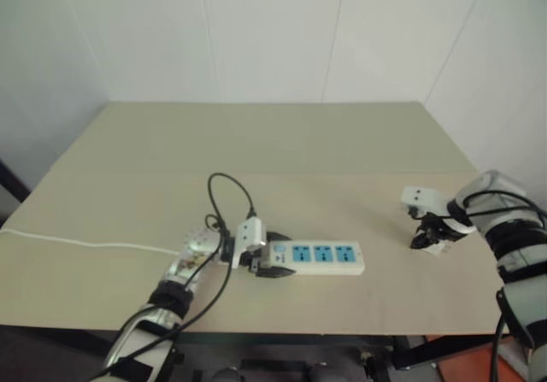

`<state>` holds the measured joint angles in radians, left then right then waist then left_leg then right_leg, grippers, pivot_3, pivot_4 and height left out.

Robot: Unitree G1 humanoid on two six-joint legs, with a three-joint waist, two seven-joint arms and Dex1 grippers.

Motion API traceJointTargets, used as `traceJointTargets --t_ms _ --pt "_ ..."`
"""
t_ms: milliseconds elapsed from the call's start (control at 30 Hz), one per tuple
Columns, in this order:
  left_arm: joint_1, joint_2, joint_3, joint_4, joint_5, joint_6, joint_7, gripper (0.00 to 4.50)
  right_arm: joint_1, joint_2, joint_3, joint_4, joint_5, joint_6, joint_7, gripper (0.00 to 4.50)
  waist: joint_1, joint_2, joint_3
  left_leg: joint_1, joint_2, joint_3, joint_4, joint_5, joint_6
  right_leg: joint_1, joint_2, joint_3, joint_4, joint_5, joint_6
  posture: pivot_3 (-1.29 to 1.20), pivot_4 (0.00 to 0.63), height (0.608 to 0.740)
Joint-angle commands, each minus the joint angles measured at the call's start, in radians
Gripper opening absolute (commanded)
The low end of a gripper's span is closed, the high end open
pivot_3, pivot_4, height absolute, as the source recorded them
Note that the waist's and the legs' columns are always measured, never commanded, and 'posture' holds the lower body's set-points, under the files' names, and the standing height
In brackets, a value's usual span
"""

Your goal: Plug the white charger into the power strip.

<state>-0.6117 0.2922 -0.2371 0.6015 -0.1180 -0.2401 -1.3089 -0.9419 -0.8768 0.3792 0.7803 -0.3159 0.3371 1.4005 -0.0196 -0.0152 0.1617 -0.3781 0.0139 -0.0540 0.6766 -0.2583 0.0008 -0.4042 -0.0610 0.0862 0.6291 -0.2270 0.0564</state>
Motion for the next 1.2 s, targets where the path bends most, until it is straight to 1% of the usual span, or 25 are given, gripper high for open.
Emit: traceJointTargets --t_ms 33,100,233,300,400,433,567,700,833,1000,1200 --pt "0.013 0.008 -0.057 0.030 0.046 0.009 -0.032 3.30 -0.010 -0.012 -0.132 -0.155 0.113 0.063 -0.015 1.17 -0.001 0.000 0.000 0.000 0.000 0.000 0.000 0.000 0.000 0.000 0.000 0.000 0.000 0.000 0.000 0.00 0.150 0.740" --pt "0.007 0.000 -0.063 0.045 0.052 0.006 -0.030 3.30 0.009 0.000 -0.207 -0.248 0.196 0.127 -0.012 1.17 -0.001 0.001 0.000 0.000 0.000 0.000 0.000 0.000 0.000 -0.001 0.000 0.000 0.001 0.000 0.000 0.00 0.150 0.740" --pt "-0.017 -0.014 -0.073 0.096 0.071 -0.011 -0.017 3.30 0.118 0.045 -0.371 -0.443 0.373 0.163 -0.054 1.17 0.008 0.000 0.000 0.000 0.000 -0.002 0.000 0.000 0.000 0.001 0.000 -0.001 0.000 0.000 0.000 0.00 0.150 0.740" --pt "-0.022 -0.013 -0.075 0.107 0.070 -0.016 -0.022 3.30 0.162 0.078 -0.429 -0.514 0.434 0.179 -0.100 1.17 0.012 0.000 0.000 0.000 0.000 -0.002 0.001 0.000 0.000 0.002 0.000 -0.002 -0.001 0.000 0.000 0.00 0.150 0.740" --pt "-0.025 -0.009 -0.079 0.113 0.070 -0.022 -0.031 3.30 0.261 0.183 -0.526 -0.642 0.511 0.123 -0.239 1.17 0.012 0.000 0.000 0.000 0.000 -0.002 0.001 0.000 0.000 0.002 -0.001 -0.001 0.000 0.000 0.000 0.00 0.150 0.740" --pt "-0.025 -0.009 -0.078 0.114 0.070 -0.022 -0.030 3.30 0.298 0.216 -0.535 -0.689 0.524 0.116 -0.278 1.17 0.012 0.000 0.000 0.000 0.000 -0.002 0.001 0.000 0.000 0.002 -0.001 -0.001 0.000 0.000 0.000 0.00 0.150 0.740" --pt "-0.023 -0.005 -0.074 0.110 0.066 -0.017 -0.028 3.30 0.409 0.315 -0.517 -0.817 0.572 0.067 -0.346 1.17 0.010 0.000 0.000 0.000 0.000 -0.002 0.001 0.000 0.000 0.002 0.000 -0.001 0.000 0.000 0.000 0.00 0.150 0.740" --pt "-0.016 -0.002 -0.070 0.101 0.064 -0.009 -0.019 3.30 0.465 0.385 -0.477 -0.850 0.612 0.022 -0.358 1.17 0.008 0.000 0.000 0.000 0.000 -0.002 0.001 0.000 0.000 0.002 0.000 -0.001 0.000 0.000 0.000 0.00 0.150 0.740" --pt "-0.016 0.003 -0.071 0.100 0.069 -0.008 -0.014 3.30 0.494 0.416 -0.435 -0.819 0.637 -0.037 -0.320 1.17 0.007 0.000 0.000 0.001 0.000 -0.002 0.001 0.000 0.000 0.002 0.000 -0.001 0.000 0.000 0.000 0.00 0.150 0.740" --pt "-0.019 0.002 -0.070 0.095 0.067 0.000 -0.008 3.30 0.504 0.453 -0.403 -0.823 0.696 -0.031 -0.295 1.17 0.006 0.000 0.000 0.001 0.000 -0.002 0.001 0.000 0.000 0.002 0.000 -0.001 0.000 0.000 0.000 0.00 0.150 0.740" --pt "-0.008 0.000 -0.074 0.079 0.068 0.008 -0.003 3.30 0.496 0.485 -0.355 -0.786 0.694 -0.076 -0.283 1.17 0.006 0.000 0.000 0.001 0.000 -0.002 0.001 0.000 0.000 0.002 0.000 -0.001 0.000 0.000 0.000 0.00 0.150 0.740"
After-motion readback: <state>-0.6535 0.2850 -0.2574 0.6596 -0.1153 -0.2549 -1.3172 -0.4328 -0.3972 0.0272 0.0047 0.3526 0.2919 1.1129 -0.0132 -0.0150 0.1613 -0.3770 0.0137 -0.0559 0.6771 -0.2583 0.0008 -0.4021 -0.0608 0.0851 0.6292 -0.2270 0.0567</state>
